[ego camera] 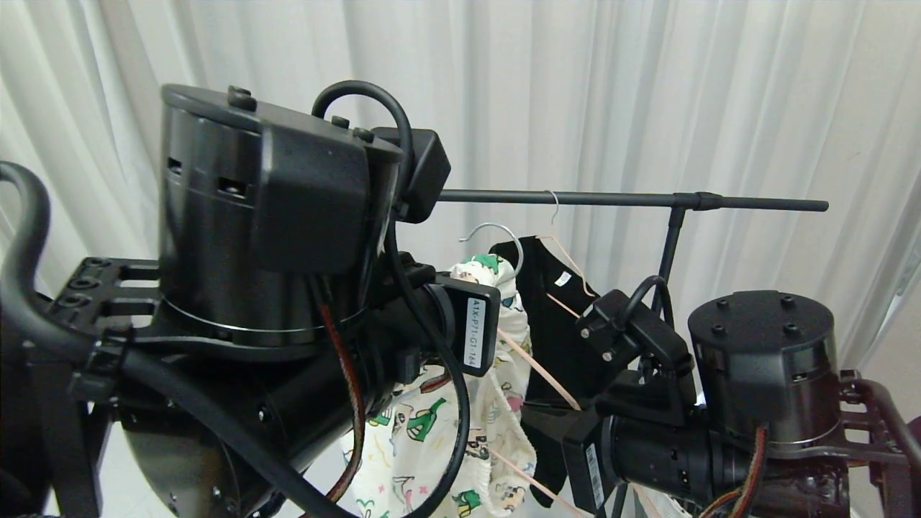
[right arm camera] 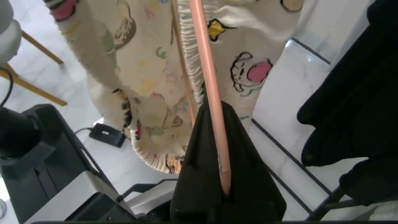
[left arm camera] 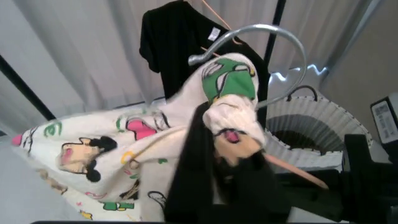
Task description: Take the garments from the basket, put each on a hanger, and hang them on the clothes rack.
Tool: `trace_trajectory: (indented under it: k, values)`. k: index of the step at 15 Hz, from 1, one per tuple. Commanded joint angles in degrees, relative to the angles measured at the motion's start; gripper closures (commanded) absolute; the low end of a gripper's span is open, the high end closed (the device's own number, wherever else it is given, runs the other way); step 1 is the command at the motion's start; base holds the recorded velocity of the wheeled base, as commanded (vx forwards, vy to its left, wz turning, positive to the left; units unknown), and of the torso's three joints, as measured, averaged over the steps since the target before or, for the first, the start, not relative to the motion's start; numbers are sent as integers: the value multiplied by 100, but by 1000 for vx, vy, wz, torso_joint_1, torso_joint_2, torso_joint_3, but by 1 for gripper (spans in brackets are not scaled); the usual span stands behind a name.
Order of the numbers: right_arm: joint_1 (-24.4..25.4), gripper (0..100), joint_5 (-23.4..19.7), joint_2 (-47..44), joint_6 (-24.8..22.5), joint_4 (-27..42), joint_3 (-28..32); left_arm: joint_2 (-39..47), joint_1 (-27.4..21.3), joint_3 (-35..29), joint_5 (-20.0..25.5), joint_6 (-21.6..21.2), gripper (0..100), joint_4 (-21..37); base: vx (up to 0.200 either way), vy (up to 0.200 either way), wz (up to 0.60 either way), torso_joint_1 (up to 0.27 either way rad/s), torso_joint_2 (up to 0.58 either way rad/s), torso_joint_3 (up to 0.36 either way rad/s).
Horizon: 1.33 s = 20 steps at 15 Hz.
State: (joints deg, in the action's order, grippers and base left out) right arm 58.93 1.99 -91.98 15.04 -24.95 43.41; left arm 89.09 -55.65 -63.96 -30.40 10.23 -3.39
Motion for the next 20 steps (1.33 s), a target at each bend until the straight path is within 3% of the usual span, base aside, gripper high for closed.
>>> trace_trajectory:
  k: [1,4,9,12,16,20]
  values:
    - [5,100,21,242,-1,-1,-140,-23,371,24,-18,-3,0,-4,0,0,0,0,0,0]
    - [22,100,47,470,-1,-9,-430,-50,722,-125,-18,-21,0,-13,0,0,0,0,0,0]
    - [13,100,302,488,-1,-212,-483,-93,344,-72,-9,-214,0,-4,0,0,0,0,0,0]
    - [40,100,302,479,-45,-238,-465,-76,327,244,-9,-803,0,-4,0,0,0,0,0,0]
    - [48,100,496,497,-19,-238,-474,-85,476,350,-124,-838,0,-4,0,0,0,0,0,0]
    - [48,100,504,435,-10,-396,-465,-181,151,358,-89,-829,0,-4,0,0,0,0,0,0]
